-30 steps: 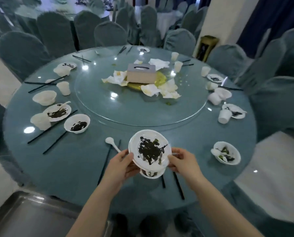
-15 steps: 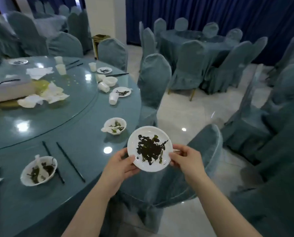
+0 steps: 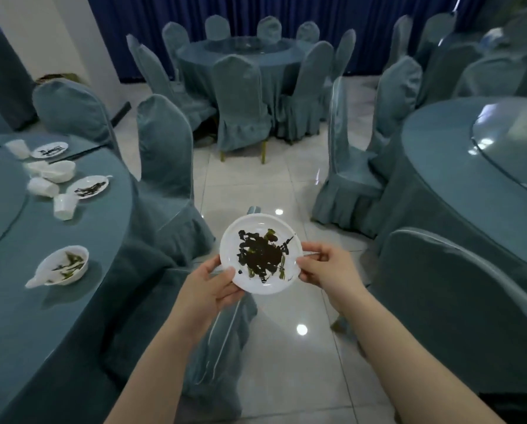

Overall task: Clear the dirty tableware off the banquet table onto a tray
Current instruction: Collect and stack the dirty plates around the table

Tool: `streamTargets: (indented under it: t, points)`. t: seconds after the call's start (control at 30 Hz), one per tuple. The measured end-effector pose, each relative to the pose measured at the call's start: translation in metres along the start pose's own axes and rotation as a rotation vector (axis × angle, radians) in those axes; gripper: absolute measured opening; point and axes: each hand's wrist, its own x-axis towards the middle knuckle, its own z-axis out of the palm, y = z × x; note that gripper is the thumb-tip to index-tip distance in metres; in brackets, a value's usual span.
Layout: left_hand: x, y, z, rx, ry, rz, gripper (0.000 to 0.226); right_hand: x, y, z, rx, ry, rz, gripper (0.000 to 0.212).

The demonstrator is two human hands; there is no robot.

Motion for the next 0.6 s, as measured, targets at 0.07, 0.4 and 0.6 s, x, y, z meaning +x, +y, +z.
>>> streamTargets:
  t: [0.07, 0.4, 0.6]
  points:
    - [0.027, 0.005, 0.006, -0.025, 0.02, -0.013, 0.047, 0.028, -0.007, -0.002, 0.014, -0.008, 0.009, 0.021]
    - [0.183, 0.039, 0.005, -0.157, 0.111, -0.047, 0.039, 0.197, -0.063, 0.03, -0.124, -0.082, 0.027, 0.019]
    - [0.243, 0.06, -0.016, -0.239, 0.304, -0.037, 0.028, 0.284, -0.084, 0.063, -0.058, -0.248, 0.133, 0.008]
